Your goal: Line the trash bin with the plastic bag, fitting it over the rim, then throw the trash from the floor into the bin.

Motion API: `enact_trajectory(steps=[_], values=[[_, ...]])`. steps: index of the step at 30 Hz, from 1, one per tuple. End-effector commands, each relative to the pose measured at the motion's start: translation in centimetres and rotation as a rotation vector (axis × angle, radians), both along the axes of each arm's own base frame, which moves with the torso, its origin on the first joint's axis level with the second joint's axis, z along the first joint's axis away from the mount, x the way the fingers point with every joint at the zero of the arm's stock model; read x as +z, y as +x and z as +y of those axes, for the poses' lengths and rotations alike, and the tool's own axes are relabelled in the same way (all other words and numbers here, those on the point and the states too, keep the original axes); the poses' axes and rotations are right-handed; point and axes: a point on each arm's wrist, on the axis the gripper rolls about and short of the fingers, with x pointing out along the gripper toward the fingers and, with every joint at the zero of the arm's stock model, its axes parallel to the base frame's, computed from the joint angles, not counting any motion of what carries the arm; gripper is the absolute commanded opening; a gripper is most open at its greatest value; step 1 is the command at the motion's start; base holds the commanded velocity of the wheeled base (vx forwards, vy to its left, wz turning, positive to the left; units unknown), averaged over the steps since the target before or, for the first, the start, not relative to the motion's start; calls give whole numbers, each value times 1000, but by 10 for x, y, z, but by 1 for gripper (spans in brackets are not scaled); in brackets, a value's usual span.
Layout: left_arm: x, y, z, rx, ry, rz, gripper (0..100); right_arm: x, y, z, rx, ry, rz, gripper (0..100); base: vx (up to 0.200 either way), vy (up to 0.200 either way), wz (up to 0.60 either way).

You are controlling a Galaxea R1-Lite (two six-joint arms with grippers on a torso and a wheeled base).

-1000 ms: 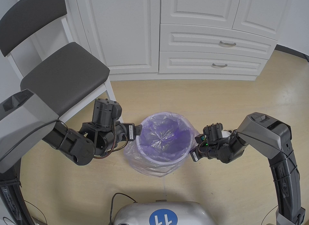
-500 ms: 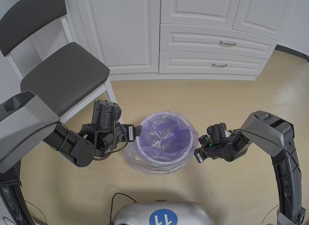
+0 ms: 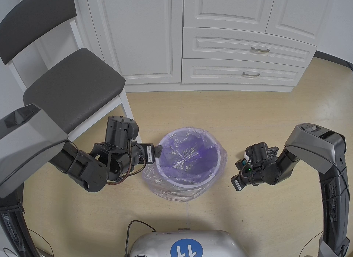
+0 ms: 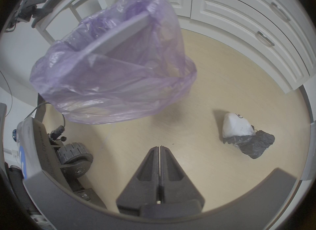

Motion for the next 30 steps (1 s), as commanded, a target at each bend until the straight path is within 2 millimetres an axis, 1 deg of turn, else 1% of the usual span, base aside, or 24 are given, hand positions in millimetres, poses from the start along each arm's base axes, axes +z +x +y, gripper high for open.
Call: enact_trajectory(steps=[1, 3, 4, 6, 7, 10, 12, 13, 14, 17, 20, 26, 30], values=[[-5, 1, -1, -1, 6, 10, 100, 1, -7, 0, 34, 16, 21, 0, 0, 0, 0], [-6, 1, -1, 0, 7, 13, 100, 2, -12, 4, 78, 30, 30, 0, 0, 0, 0], [-6, 1, -1, 0, 7, 15, 100, 3, -12, 6, 95, 29, 25, 100, 0, 0, 0], [-10, -1, 0, 1, 16, 26, 100, 4, -13, 14, 126, 25, 14, 100, 0, 0, 0], [-10, -1, 0, -1, 15, 27, 100, 4, -13, 15, 128, 24, 14, 100, 0, 0, 0], [-13, -2, 1, -1, 22, 36, 100, -1, -11, 25, 154, 20, 4, 100, 0, 0, 0], [-16, -1, 0, 0, 26, 42, 100, -7, -6, 28, 159, 19, -3, 100, 0, 0, 0], [-18, -1, 0, 3, 30, 45, 100, -12, 5, 32, 170, 14, -35, 100, 0, 0, 0], [-18, -1, 0, 3, 30, 45, 100, -11, 9, 32, 176, 12, -50, 100, 0, 0, 0], [-19, -2, 1, 3, 32, 51, 100, -9, 21, 30, 187, -1, -92, 100, 0, 0, 0], [-20, -2, 1, 3, 28, 41, 100, -9, 37, 20, 208, -37, -144, 100, 0, 0, 0], [-22, -3, 1, 3, 29, 44, 100, -8, 47, 24, 276, -11, -164, 100, 0, 0, 0], [-24, -3, 1, 3, 28, 41, 100, -7, 51, 24, 300, -24, -149, 100, 0, 0, 0]])
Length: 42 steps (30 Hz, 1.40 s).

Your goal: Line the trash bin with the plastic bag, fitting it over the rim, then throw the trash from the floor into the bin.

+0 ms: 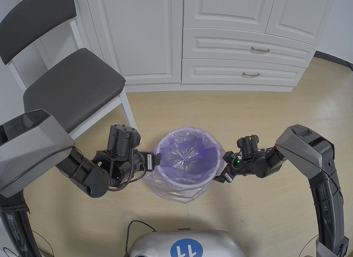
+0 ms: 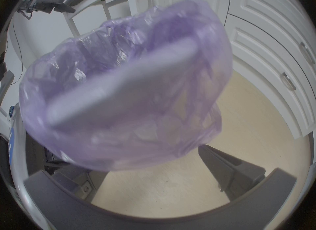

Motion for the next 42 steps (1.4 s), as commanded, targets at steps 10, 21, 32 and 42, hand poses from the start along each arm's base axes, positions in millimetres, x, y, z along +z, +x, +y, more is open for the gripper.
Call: enact_trajectory(steps=[10, 21, 32, 42], values=[[-9, 0, 0, 1, -3, -5, 100, -16, 37, -8, 35, -13, -1, 0, 0, 0, 0], [-11, 1, -1, 0, -7, -13, 100, -34, 52, -16, 4, -14, 36, 0, 0, 0, 0], [-16, 1, -2, -9, 7, -12, 100, -37, 50, -18, 0, -19, 56, 100, 0, 0, 0], [-3, -9, 4, -17, 15, -31, 100, 11, 10, -61, -36, 6, 119, 100, 0, 0, 0]])
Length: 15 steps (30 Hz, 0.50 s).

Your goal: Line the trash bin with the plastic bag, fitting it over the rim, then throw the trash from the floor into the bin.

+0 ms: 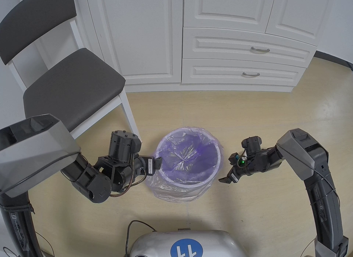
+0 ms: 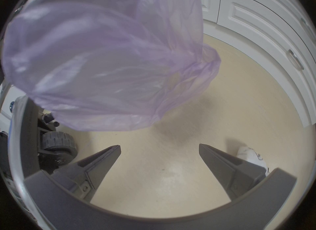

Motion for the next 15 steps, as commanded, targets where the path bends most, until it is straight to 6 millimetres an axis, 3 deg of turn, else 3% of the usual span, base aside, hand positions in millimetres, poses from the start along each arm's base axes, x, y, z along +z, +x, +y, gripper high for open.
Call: enact_trajectory(steps=[1, 6, 11, 15], values=[[14, -11, 5, -7, 2, -18, 100, 49, -30, -35, -24, 41, -1, 100, 0, 0, 0], [28, -26, 13, -9, -6, -36, 100, 74, -62, -59, -81, 74, -107, 100, 0, 0, 0], [34, -40, 20, -10, -8, -36, 100, 85, -97, -61, -150, 152, -129, 100, 0, 0, 0], [41, -45, 24, -3, -37, -82, 100, 94, -103, -54, -210, 219, -205, 100, 0, 0, 0]])
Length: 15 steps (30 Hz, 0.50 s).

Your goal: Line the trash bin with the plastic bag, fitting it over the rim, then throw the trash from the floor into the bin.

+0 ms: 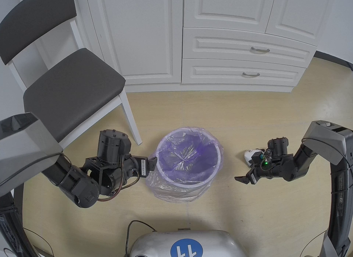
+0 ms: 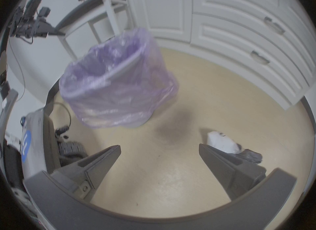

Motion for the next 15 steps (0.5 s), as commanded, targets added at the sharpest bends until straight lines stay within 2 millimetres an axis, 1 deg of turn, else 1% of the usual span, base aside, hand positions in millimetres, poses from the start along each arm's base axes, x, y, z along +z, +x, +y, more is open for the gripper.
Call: enact_trajectory(steps=[1, 2, 6, 7, 8, 10, 11, 12, 15], values=[[21, -20, 11, 3, -38, -64, 100, 44, -28, -4, -97, 100, -114, 100, 0, 0, 0], [24, -27, 18, 11, -52, -82, 100, 51, -26, 13, -172, 181, -129, 100, 0, 0, 0], [27, -37, 30, 30, -62, -93, 100, 59, -26, 27, -206, 247, -128, 100, 0, 0, 0], [27, -39, 32, 33, -63, -94, 100, 60, -27, 28, -205, 249, -125, 100, 0, 0, 0], [28, -43, 36, 39, -69, -105, 100, 66, -30, 28, -204, 252, -127, 100, 0, 0, 0], [31, -47, 41, 46, -79, -126, 100, 69, -37, 27, -216, 245, -124, 100, 0, 0, 0], [31, -47, 41, 46, -79, -126, 100, 69, -37, 27, -216, 245, -124, 100, 0, 0, 0], [36, -49, 44, 54, -89, -153, 100, 77, -44, 25, -240, 234, -139, 100, 0, 0, 0], [39, -48, 49, 68, -90, -164, 100, 92, -53, 22, -290, 243, -157, 100, 0, 0, 0]])
